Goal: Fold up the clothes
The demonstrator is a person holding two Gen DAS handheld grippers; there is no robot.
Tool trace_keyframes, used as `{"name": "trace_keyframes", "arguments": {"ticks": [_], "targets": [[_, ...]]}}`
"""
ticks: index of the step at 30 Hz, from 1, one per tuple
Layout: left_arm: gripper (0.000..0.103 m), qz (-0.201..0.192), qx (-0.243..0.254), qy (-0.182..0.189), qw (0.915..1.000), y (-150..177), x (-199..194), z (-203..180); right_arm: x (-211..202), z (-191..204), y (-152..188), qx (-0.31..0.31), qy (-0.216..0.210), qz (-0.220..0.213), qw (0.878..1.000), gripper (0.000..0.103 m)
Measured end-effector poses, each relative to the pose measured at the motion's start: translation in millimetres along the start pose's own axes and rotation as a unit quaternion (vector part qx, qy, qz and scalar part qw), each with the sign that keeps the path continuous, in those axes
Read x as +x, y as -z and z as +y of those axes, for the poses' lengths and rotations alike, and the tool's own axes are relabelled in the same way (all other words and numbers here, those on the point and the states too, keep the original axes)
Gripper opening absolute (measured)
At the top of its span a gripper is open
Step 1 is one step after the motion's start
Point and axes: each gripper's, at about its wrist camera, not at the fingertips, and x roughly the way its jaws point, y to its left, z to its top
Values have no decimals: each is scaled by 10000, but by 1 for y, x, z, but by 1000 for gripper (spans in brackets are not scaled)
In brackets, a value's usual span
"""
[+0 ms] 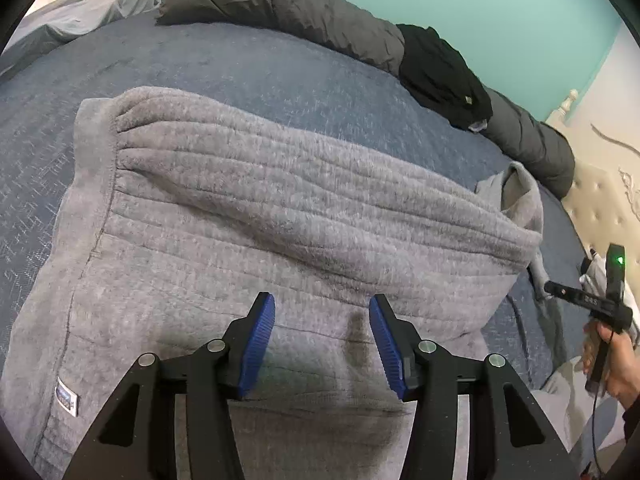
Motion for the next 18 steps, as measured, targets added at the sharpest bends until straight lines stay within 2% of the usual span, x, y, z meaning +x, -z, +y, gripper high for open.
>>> {"name": "trace_keyframes", "arguments": {"ticks": [2, 4, 10, 14, 18], "targets": [[53, -8, -10, 8, 10000, 0, 0, 0, 6, 2, 2, -122, 90, 1, 9999, 18], [53, -17, -19, 16, 10000, 0, -1, 1, 4, 0, 3, -76, 80, -105, 9999, 10], [54, -42, -49, 39, 10000, -1, -2, 2, -47, -26, 0, -1, 376, -710, 9968, 8], [54, -60, -106, 45, 9999, -1, -3, 2, -98, -64, -2, 54, 793, -1051, 9913, 8], [54, -75, -125, 46, 9999, 3, -6, 2, -144, -99, -3, 82, 1329, -1206, 9837, 8]]}}
